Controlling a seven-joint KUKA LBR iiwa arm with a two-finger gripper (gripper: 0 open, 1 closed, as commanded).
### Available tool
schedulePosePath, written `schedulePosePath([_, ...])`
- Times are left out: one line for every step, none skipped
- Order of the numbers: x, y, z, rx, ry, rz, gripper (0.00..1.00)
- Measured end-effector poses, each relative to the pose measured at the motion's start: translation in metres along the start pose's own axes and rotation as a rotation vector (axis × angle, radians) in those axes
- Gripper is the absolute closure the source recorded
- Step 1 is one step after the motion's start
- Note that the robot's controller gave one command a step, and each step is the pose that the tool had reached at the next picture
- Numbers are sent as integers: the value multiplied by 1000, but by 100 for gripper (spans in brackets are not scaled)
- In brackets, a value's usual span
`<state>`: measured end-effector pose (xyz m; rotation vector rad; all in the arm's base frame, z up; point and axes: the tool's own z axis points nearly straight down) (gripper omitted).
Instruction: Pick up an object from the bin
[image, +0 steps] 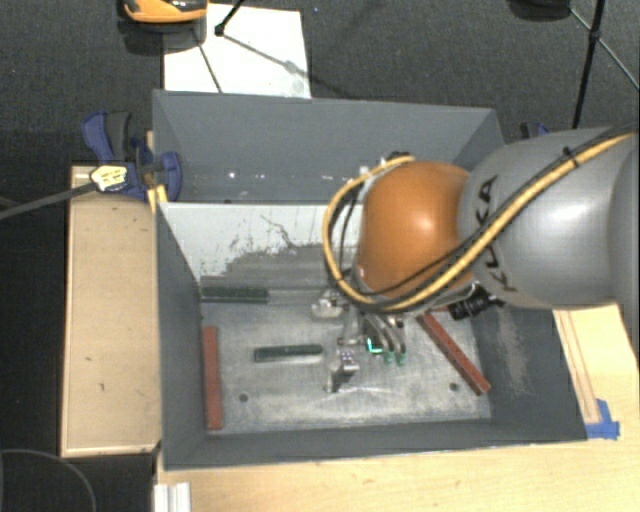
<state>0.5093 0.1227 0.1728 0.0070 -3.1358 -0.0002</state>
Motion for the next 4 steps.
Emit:
schedulePosePath([-2, -1, -4, -1, -8, 3, 0])
schedulePosePath([-31, 17, 99, -2, -9, 31, 100])
schedulePosePath([-31, 17, 99, -3, -9, 33, 100])
schedulePosePath([-50, 22, -54, -2, -10, 72, 100])
